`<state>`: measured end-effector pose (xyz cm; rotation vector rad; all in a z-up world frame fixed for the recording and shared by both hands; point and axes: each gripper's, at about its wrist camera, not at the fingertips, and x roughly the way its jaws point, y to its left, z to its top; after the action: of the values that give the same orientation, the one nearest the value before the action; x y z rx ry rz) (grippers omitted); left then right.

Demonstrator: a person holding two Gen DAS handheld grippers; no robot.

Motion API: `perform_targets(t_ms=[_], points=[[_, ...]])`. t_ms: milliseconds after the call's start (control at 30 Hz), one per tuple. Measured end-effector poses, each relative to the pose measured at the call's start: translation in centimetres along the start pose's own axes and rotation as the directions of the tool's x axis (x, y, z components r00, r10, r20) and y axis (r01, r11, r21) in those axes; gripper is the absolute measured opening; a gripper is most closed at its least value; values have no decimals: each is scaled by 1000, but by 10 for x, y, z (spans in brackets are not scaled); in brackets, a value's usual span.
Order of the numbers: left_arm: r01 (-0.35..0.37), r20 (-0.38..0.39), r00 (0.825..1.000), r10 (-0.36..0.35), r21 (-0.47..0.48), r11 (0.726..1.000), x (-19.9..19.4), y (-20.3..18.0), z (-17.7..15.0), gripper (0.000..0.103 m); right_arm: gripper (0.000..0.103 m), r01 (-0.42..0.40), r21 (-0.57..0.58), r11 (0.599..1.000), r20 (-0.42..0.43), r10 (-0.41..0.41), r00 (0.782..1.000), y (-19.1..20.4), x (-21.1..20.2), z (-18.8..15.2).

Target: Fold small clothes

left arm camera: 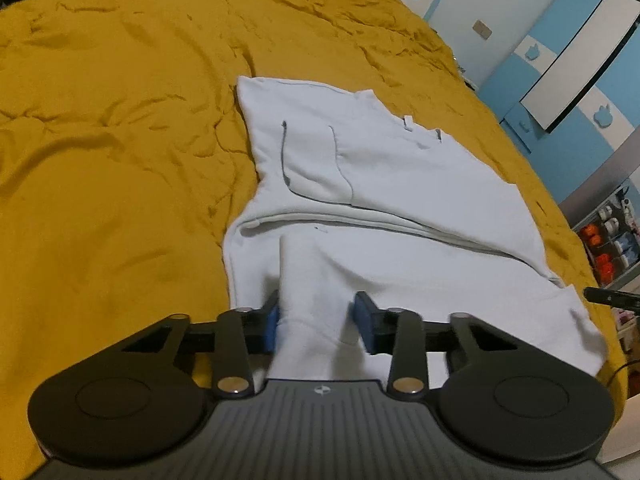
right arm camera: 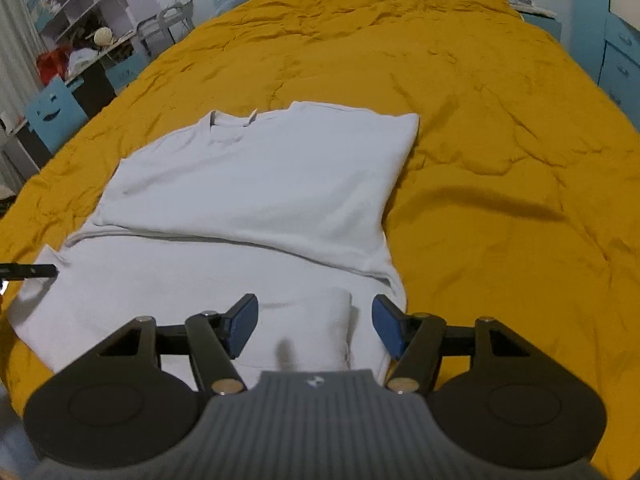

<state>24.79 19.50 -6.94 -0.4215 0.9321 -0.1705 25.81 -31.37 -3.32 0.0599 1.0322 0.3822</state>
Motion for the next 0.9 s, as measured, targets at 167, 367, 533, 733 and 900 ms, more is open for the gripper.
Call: perform_targets(t_ms=[167,367,533,733,900], points=[[5,11,1000,-5,-35,999,-3,7,2,31,57,-14,-16,1000,11,14,1000,-5,-8,-6],[-1,19,1000,2,-61,998,-2,7,3,31,48,5,0,1000,1,-5,1000,-10,5,-2],[-19,3,1000,19,-64,998,-6,8,2,31,30,-14,8,1000,-40,14,999,-10,28,-2],[-34,38,999,36,-48,998,-18,2,3,14,4,-18,6,1000,14,18,1000,-2,17,-8],[-64,113,992,63,11,998,-36,-20,11,11,2,14,-55,998,95,-9,995,16,-17,-2]])
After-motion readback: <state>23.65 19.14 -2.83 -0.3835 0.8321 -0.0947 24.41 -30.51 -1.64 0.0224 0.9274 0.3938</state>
